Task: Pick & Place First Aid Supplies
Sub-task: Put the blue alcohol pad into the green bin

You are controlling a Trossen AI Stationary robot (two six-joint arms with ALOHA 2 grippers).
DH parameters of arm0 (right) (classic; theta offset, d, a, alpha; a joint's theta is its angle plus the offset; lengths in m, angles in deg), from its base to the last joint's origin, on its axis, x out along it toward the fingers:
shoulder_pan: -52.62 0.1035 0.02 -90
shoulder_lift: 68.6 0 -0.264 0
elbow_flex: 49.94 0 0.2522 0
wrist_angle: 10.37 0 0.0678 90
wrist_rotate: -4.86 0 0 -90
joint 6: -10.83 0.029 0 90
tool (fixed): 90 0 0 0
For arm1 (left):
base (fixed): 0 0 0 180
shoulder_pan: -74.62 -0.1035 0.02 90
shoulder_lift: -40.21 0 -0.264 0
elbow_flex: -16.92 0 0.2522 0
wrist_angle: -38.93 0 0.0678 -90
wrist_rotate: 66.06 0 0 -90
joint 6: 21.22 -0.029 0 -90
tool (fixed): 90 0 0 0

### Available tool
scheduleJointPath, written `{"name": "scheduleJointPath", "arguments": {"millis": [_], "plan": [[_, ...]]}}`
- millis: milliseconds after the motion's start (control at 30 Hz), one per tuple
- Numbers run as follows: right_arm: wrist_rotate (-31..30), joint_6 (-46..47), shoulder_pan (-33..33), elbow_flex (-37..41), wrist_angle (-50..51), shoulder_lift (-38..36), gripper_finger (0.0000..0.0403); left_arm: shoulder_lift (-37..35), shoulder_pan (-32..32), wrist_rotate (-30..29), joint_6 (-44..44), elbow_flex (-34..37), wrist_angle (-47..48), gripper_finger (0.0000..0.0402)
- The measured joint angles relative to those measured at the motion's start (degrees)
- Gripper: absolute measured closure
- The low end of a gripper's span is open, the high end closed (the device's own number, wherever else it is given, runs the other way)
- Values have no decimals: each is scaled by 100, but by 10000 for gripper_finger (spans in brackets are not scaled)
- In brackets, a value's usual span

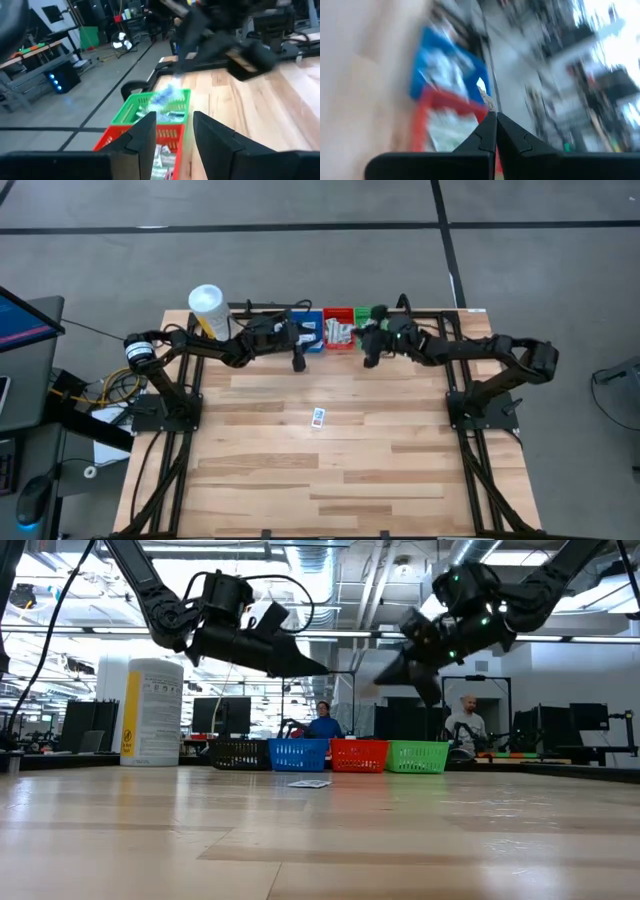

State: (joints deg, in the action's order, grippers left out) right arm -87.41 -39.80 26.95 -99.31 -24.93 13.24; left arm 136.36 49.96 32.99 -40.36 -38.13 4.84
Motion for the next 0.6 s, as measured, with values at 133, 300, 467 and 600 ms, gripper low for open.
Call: {"name": "scheduleJointPath", "arguments": {"millis": [133, 300, 467, 600], "plan": [[-322, 491, -645, 0, 325, 0, 403, 0, -66, -8, 9, 60, -7, 270], [-325, 1250, -1313, 0, 452, 0, 403, 0, -57, 0, 9, 73, -1, 270], [-216, 1883, -1723, 0, 459, 0, 403, 0, -49, -1, 9, 73, 2, 270], [-207, 2023, -1824, 0, 483, 0, 401, 0, -49, -1, 9, 73, 2, 270]]}}
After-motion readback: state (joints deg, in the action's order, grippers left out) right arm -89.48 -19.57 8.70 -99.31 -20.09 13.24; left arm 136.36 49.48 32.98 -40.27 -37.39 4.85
